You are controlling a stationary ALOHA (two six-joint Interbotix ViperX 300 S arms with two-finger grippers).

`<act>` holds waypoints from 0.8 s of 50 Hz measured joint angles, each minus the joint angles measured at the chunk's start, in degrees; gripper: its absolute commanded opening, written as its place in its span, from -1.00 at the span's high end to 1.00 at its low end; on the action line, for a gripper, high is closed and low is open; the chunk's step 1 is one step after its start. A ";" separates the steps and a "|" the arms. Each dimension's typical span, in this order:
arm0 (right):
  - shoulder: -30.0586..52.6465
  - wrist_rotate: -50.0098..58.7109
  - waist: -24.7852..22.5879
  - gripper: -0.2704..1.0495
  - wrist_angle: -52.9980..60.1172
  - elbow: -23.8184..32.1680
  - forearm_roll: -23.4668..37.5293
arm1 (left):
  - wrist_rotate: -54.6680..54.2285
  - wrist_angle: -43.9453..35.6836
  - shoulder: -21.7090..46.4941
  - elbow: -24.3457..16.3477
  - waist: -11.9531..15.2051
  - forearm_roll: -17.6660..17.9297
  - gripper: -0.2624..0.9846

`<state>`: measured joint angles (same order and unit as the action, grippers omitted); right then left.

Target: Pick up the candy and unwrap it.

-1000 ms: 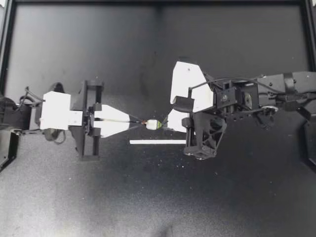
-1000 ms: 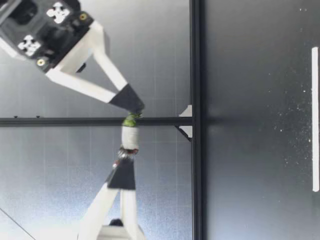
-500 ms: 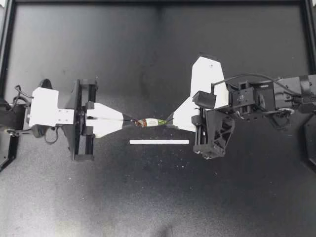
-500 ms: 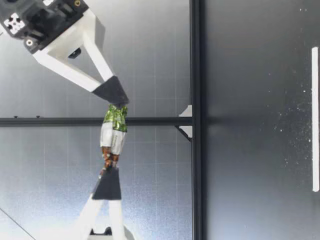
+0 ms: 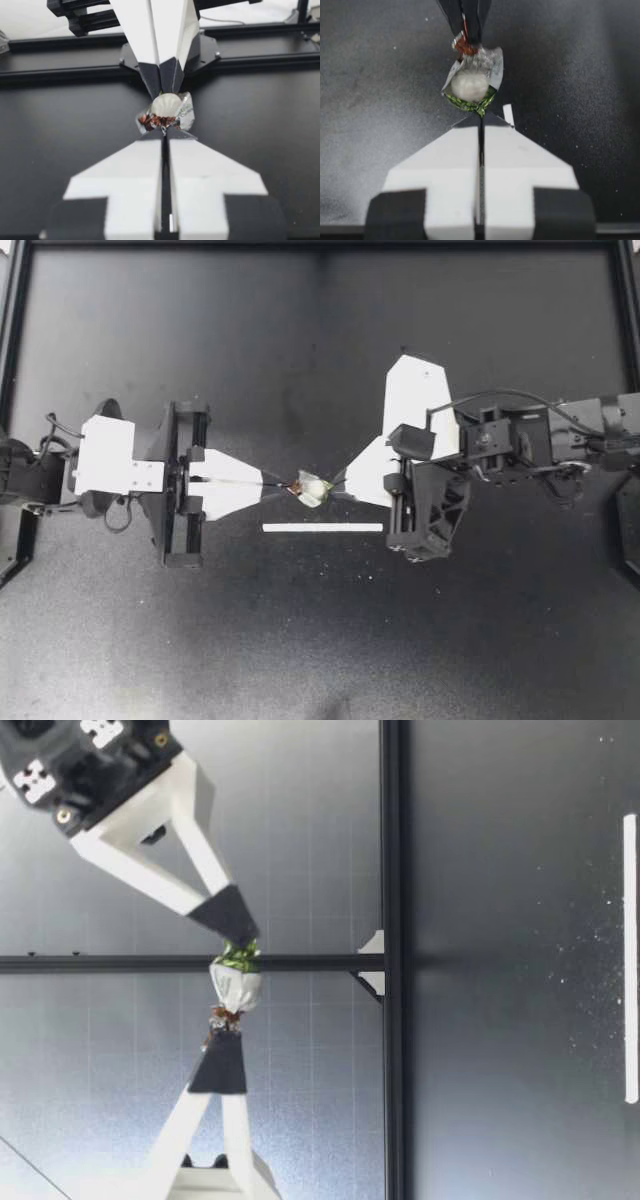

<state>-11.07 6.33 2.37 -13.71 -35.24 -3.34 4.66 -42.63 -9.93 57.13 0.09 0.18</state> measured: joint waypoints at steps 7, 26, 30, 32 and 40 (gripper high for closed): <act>-1.05 0.18 -0.44 0.85 1.49 -1.58 0.00 | 0.18 -0.09 -0.35 0.44 0.00 0.00 0.88; -1.41 0.35 -1.14 0.51 4.39 -2.72 0.00 | 0.53 -0.18 -0.35 0.53 -0.09 0.00 0.88; -1.41 0.35 -1.14 0.22 5.10 -2.81 0.00 | 0.88 -0.18 -0.35 0.53 0.00 0.00 0.88; -1.41 0.35 -1.14 0.07 5.45 -3.08 0.00 | 1.23 -0.18 -0.35 0.53 -0.09 0.00 0.88; -1.41 -0.26 -1.14 -0.29 8.61 -5.27 0.00 | 3.69 0.00 -0.35 0.88 -0.09 -0.53 0.88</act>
<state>-12.48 6.06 1.23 -5.10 -40.52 -3.34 8.35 -42.63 -10.28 58.01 0.00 -0.35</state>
